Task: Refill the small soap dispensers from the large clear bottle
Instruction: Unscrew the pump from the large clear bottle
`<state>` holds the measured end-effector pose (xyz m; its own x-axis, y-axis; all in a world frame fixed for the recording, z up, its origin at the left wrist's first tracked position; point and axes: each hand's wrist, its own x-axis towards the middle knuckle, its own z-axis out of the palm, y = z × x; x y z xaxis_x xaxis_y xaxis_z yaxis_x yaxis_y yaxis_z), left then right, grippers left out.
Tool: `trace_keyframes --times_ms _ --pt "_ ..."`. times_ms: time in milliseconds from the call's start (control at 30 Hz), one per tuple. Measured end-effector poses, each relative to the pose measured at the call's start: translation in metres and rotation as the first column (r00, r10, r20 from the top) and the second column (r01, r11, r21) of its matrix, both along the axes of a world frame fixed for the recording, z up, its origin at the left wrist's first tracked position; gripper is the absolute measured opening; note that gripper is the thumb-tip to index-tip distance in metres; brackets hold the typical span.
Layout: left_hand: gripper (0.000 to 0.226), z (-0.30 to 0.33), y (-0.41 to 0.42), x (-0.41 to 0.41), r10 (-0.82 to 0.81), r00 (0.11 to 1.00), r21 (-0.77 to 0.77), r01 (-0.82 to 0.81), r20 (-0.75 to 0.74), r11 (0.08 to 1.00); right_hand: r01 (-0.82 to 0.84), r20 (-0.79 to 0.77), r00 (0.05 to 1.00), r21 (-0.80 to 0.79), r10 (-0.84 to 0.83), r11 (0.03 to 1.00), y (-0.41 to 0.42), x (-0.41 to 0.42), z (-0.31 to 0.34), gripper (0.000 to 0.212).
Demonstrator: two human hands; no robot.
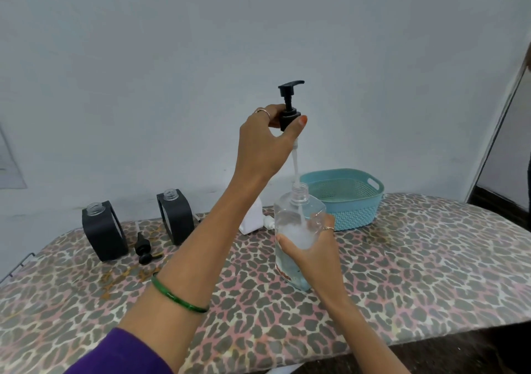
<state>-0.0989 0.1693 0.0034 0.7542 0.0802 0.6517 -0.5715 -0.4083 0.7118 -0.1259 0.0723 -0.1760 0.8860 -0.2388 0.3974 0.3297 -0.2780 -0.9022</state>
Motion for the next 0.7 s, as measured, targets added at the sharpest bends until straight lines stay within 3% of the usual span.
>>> trace_keyframes --times_ms 167,367,700 --pt "0.018 0.014 0.01 -0.002 0.053 0.996 -0.02 -0.052 0.075 0.998 -0.015 0.022 1.0 -0.006 0.015 1.0 0.0 -0.001 0.0 0.063" --pt "0.025 0.034 0.033 -0.003 0.194 0.975 -0.233 -0.165 0.11 0.959 -0.023 0.039 0.999 -0.01 0.024 1.0 -0.001 -0.001 0.0 0.065" --pt "0.034 0.056 0.109 -0.011 0.329 0.942 -0.408 -0.275 0.067 0.87 -0.009 0.049 0.999 -0.033 0.01 0.999 0.0 -0.001 0.002 0.065"
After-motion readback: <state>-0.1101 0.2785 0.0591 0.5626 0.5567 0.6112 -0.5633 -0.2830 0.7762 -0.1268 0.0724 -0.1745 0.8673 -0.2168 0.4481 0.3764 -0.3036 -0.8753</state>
